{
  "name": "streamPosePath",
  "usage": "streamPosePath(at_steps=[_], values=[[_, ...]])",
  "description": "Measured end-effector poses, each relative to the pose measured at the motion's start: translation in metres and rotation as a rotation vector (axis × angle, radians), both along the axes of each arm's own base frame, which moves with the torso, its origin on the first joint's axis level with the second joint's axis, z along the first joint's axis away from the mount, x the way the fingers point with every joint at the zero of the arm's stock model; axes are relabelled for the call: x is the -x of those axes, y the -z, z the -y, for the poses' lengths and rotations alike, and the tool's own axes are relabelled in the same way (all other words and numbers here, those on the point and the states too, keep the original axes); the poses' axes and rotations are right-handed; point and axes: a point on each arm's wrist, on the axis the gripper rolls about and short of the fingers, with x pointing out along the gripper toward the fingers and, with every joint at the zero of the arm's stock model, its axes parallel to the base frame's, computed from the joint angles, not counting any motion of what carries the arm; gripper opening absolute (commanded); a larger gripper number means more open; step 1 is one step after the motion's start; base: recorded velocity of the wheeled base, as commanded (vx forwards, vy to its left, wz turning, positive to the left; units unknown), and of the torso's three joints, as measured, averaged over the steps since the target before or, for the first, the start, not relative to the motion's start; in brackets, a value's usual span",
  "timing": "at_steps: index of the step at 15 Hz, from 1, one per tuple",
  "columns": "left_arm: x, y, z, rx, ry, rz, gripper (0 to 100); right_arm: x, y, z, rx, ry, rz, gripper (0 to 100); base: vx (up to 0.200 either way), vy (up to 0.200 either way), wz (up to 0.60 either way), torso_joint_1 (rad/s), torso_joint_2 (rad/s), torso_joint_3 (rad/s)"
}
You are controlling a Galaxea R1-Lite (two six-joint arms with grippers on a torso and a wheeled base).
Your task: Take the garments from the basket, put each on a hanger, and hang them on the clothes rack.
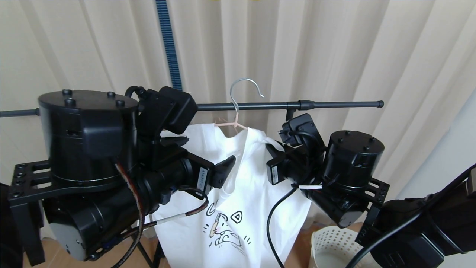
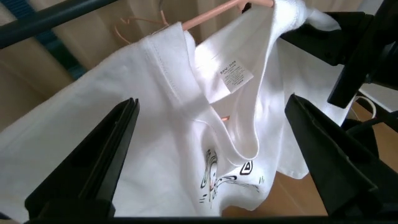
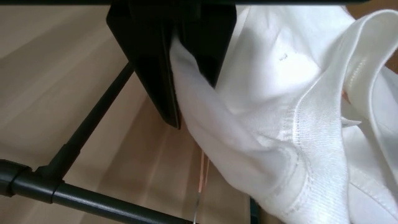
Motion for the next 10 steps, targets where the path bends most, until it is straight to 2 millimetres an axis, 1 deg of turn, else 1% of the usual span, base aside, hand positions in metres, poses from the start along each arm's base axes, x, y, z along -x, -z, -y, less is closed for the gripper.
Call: streamPosePath(at_steps=[2, 4, 7, 10], values=[[0.006, -0.007, -0.007, 0.017, 0.0, 0.018, 100, -0.002, 0.001, 0.004, 0.004, -0.014, -0.005, 0, 0.0, 0.0, 0.0, 0.0, 0.0, 0.0], [0.01, -0.014, -0.021, 0.027, -0.002, 0.041, 100, 0.0, 0.003, 0.011, 0.013, -0.058, -0.016, 0, 0.0, 0.0, 0.0, 0.0, 0.0, 0.0], [0.012, -0.014, -0.048, 0.017, 0.021, 0.054, 100, 0.003, 0.002, 0.016, 0.014, -0.078, -0.02, 0, 0.0, 0.0, 0.0, 0.0, 0.0, 0.0], [0.011, -0.012, -0.07, 0.022, 0.011, 0.053, 100, 0.003, 0.002, 0.02, 0.014, -0.109, -0.024, 0, 0.0, 0.0, 0.0, 0.0, 0.0, 0.0]])
